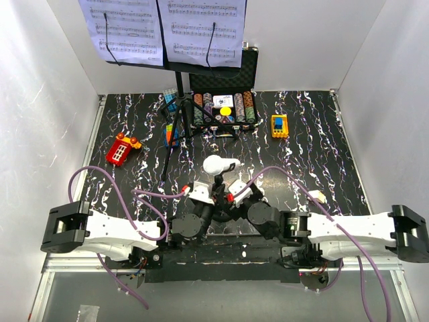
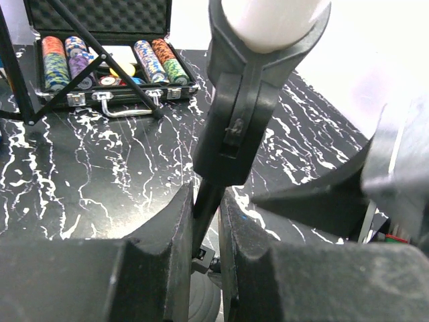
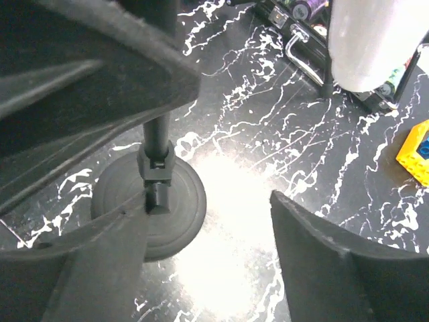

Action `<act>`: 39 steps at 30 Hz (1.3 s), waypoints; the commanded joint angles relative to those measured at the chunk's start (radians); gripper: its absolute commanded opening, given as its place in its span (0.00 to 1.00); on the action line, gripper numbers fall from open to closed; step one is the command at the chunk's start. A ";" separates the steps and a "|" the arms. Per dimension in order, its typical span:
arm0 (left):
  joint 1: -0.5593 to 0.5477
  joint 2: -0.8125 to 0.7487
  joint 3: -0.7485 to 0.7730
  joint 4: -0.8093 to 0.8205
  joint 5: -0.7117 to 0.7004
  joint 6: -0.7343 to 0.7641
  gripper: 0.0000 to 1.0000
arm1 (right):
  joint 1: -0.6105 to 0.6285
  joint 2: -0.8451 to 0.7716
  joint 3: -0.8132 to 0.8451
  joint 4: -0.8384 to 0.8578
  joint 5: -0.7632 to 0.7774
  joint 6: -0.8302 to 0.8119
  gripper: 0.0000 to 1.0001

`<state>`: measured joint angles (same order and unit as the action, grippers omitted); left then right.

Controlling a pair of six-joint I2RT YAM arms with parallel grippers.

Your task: Pack up the instrument practice props

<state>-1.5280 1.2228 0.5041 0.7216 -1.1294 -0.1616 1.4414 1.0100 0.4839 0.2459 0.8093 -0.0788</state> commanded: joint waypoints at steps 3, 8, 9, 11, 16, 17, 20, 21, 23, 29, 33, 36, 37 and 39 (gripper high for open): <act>-0.020 0.106 -0.091 -0.281 0.085 -0.110 0.00 | -0.058 -0.131 0.162 -0.284 0.004 0.170 0.85; -0.020 0.107 -0.091 -0.268 0.079 -0.095 0.00 | -0.206 -0.264 0.161 -0.405 -0.207 0.414 0.86; -0.020 0.107 -0.091 -0.268 0.077 -0.095 0.00 | -0.245 -0.295 0.147 -0.404 -0.263 0.454 0.86; -0.020 0.107 -0.093 -0.263 0.069 -0.095 0.00 | -0.320 -0.335 0.121 -0.404 -0.390 0.558 0.85; -0.020 0.099 -0.101 -0.245 0.057 -0.087 0.00 | -0.456 -0.321 0.073 -0.358 -0.686 0.793 0.82; -0.020 0.098 -0.099 -0.246 0.057 -0.085 0.00 | -0.460 -0.314 0.065 -0.338 -0.705 0.821 0.81; -0.020 0.095 -0.096 -0.251 0.062 -0.084 0.00 | -0.461 -0.288 0.048 -0.309 -0.731 0.853 0.79; -0.021 0.095 -0.098 -0.252 0.063 -0.084 0.00 | -0.461 -0.281 0.050 -0.309 -0.730 0.853 0.79; -0.020 0.089 -0.095 -0.260 0.066 -0.085 0.00 | -0.458 -0.277 0.051 -0.319 -0.728 0.849 0.79; -0.021 0.052 -0.067 -0.269 0.097 -0.055 0.20 | -0.464 -0.312 0.062 -0.375 -0.691 0.824 0.80; -0.021 0.043 -0.023 -0.264 0.132 0.000 0.41 | -0.470 -0.341 0.064 -0.407 -0.676 0.820 0.80; -0.020 0.043 0.010 -0.266 0.152 0.027 0.50 | -0.473 -0.358 0.064 -0.428 -0.664 0.821 0.80; -0.021 0.041 0.019 -0.269 0.152 0.030 0.52 | -0.477 -0.363 0.062 -0.436 -0.661 0.821 0.80; -0.020 0.034 0.031 -0.284 0.154 0.025 0.56 | -0.481 -0.375 0.065 -0.451 -0.651 0.820 0.80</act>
<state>-1.5391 1.2640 0.4999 0.5285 -1.0306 -0.1631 0.9707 0.6613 0.5251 -0.1825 0.1295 0.7353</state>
